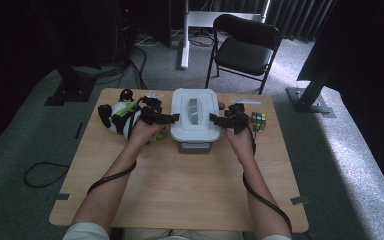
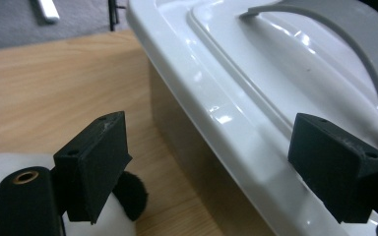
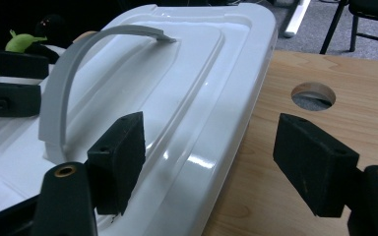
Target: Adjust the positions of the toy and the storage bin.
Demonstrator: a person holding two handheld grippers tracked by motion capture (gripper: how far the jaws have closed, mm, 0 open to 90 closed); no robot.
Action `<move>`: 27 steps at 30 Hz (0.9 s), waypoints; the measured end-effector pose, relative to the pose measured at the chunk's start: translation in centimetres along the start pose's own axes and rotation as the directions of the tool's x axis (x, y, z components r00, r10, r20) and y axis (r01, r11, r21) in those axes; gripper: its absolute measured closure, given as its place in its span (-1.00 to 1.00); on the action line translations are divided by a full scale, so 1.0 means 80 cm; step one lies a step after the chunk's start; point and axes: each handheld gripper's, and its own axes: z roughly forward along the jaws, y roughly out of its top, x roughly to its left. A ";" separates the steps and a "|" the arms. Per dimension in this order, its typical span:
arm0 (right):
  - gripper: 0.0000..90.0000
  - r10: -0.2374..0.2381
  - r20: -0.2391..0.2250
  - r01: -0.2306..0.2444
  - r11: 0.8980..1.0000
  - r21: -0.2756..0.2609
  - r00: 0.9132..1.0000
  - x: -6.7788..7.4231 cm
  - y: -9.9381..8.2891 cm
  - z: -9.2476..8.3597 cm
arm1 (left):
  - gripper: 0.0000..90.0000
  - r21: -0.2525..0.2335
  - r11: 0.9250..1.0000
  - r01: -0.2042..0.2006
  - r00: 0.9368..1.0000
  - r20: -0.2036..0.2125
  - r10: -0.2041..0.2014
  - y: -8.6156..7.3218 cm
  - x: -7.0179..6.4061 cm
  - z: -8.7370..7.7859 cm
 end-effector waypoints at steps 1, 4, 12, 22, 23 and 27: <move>-0.39 0.000 0.008 0.000 1.000 0.002 1.000 0.000 0.000 0.001 | -0.64 -0.001 1.000 0.006 1.000 0.002 -0.006 0.000 0.000 0.001; -0.39 0.000 0.005 0.000 1.000 0.003 1.000 0.000 0.000 0.002 | -0.64 0.004 1.000 0.013 1.000 0.021 -0.013 0.001 0.001 0.004; -0.11 0.040 -0.018 -0.040 0.999 0.030 0.999 -0.002 0.003 0.003 | -0.64 0.004 0.999 0.034 0.998 0.060 -0.034 0.003 0.005 0.011; -0.14 0.187 -0.090 -0.184 0.982 0.042 0.978 -0.016 0.000 0.009 | -0.64 -0.006 0.999 0.040 0.997 0.064 -0.039 0.004 0.010 0.014; -0.14 0.217 -0.135 -0.213 0.976 0.044 0.967 -0.018 0.000 0.010 | -0.64 -0.012 1.000 0.028 0.998 0.056 -0.027 0.004 0.007 0.014; -0.13 0.210 -0.124 -0.204 0.977 0.061 0.970 -0.015 0.001 0.012 | -0.49 -0.004 0.998 0.061 0.992 0.115 -0.060 0.003 0.012 0.014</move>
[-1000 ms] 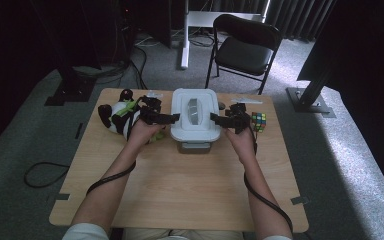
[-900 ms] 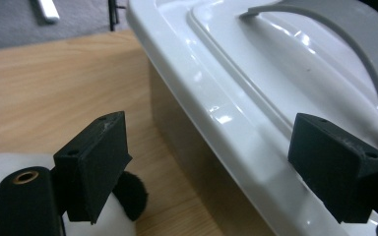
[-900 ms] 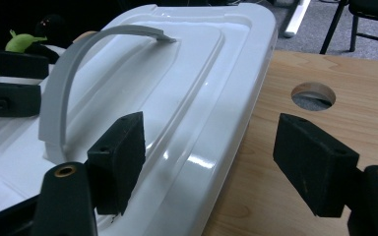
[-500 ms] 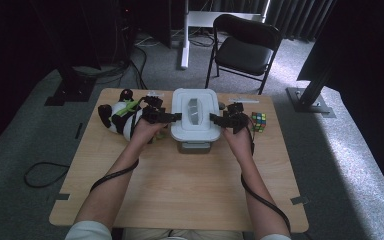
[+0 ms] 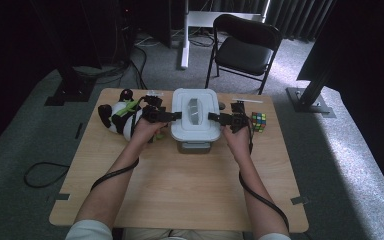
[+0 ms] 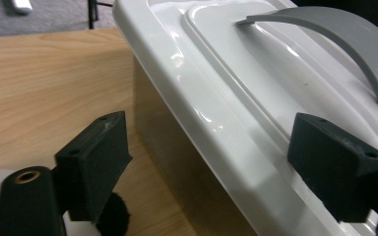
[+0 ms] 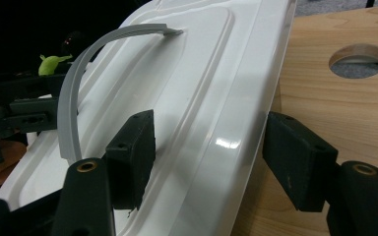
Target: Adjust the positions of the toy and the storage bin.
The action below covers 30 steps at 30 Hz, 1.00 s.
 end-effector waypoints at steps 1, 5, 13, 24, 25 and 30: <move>-0.13 0.000 0.000 0.000 1.000 0.000 1.000 0.000 0.000 0.000 | -0.39 0.000 1.000 0.000 1.000 0.000 0.000 0.000 0.000 0.000; 0.19 0.003 0.026 -0.003 1.000 0.002 1.000 -0.003 -0.002 -0.006 | -0.16 -0.002 1.000 -0.012 0.999 0.042 0.012 -0.003 -0.004 -0.004; 0.35 -0.026 0.057 0.026 1.000 -0.008 0.998 0.003 -0.007 -0.016 | -0.10 0.026 0.999 -0.033 0.999 0.030 0.033 -0.006 -0.015 -0.013; 0.37 -0.066 0.095 0.066 0.998 0.005 0.993 0.012 -0.015 -0.031 | -0.01 0.070 0.996 -0.049 0.998 0.037 0.047 -0.011 -0.031 -0.022; 0.37 -0.076 0.098 0.075 0.997 0.010 0.992 0.013 -0.016 -0.032 | 0.00 0.080 0.996 -0.039 0.999 0.039 0.036 -0.012 -0.034 -0.024; 0.37 -0.089 0.096 0.086 0.996 0.033 0.991 0.015 -0.018 -0.039 | 0.02 0.101 0.994 -0.037 0.999 0.037 0.034 -0.014 -0.039 -0.028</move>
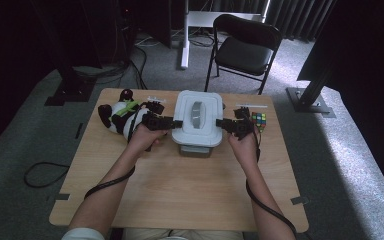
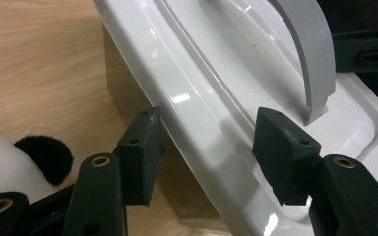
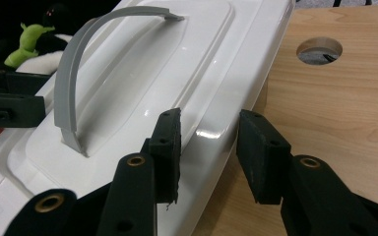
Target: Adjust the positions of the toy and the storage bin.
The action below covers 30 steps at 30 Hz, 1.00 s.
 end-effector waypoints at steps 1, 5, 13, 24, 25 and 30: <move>0.37 -0.003 0.000 0.003 1.000 0.006 1.000 0.000 0.000 -0.001 | 0.03 0.007 1.000 -0.001 1.000 0.000 0.001 0.000 -0.002 -0.001; 0.37 -0.012 0.003 0.012 1.000 0.020 1.000 0.001 -0.002 -0.006 | 0.10 0.036 0.999 -0.026 1.000 -0.012 0.027 -0.003 -0.013 -0.009; 0.37 -0.025 -0.005 0.025 0.999 0.034 1.000 0.004 -0.012 -0.019 | 0.11 0.032 0.998 -0.062 0.998 -0.015 0.062 -0.018 -0.029 -0.017; 0.39 -0.066 -0.014 0.067 0.997 0.042 0.998 0.021 -0.038 -0.046 | 0.22 0.024 0.992 -0.126 0.992 -0.025 0.126 -0.040 -0.051 -0.037; 0.37 -0.062 -0.016 0.063 0.997 0.043 0.998 0.022 -0.039 -0.047 | 0.22 0.026 0.992 -0.125 0.992 -0.023 0.126 -0.041 -0.052 -0.038; 0.35 -0.047 -0.044 0.049 0.997 0.051 0.998 0.021 -0.044 -0.052 | 0.22 0.015 0.991 -0.134 0.991 0.009 0.134 -0.043 -0.048 -0.040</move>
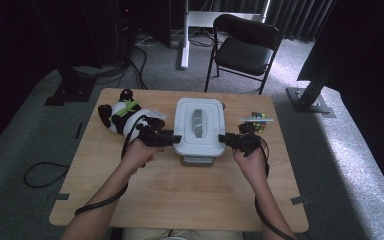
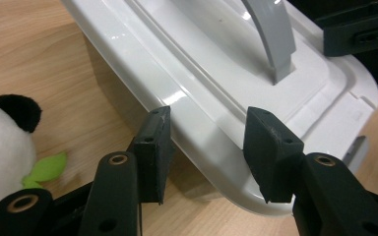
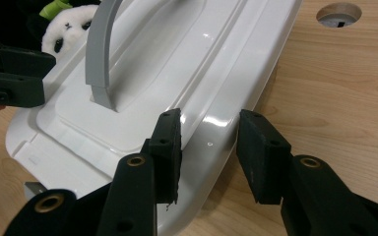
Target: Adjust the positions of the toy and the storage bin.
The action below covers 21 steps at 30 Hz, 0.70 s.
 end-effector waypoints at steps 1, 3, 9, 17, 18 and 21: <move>0.28 0.010 -0.014 -0.010 1.000 0.000 1.000 -0.002 0.000 0.000 | 0.22 -0.009 1.000 0.006 1.000 0.017 -0.006 0.000 0.004 0.000; 0.14 0.037 -0.038 -0.037 0.999 -0.004 0.999 -0.007 0.002 0.002 | 0.18 -0.029 0.999 0.015 1.000 0.022 -0.015 0.001 0.013 0.004; -0.07 0.064 -0.012 -0.064 0.998 -0.015 0.998 -0.020 0.023 0.020 | -0.10 -0.064 0.997 0.034 0.999 -0.003 -0.034 0.017 0.039 0.020; -0.16 0.086 -0.019 -0.086 0.996 -0.017 0.996 -0.027 0.053 0.049 | -0.16 -0.065 0.994 0.083 0.997 0.008 -0.083 0.042 0.056 0.046; -0.15 0.090 -0.013 -0.090 0.996 -0.018 0.996 -0.029 0.055 0.052 | -0.16 -0.059 0.995 0.086 0.996 0.009 -0.086 0.044 0.057 0.049; -0.13 0.102 -0.003 -0.102 0.995 -0.011 0.995 -0.033 0.059 0.059 | -0.16 -0.062 0.994 0.093 0.996 0.001 -0.093 0.047 0.060 0.053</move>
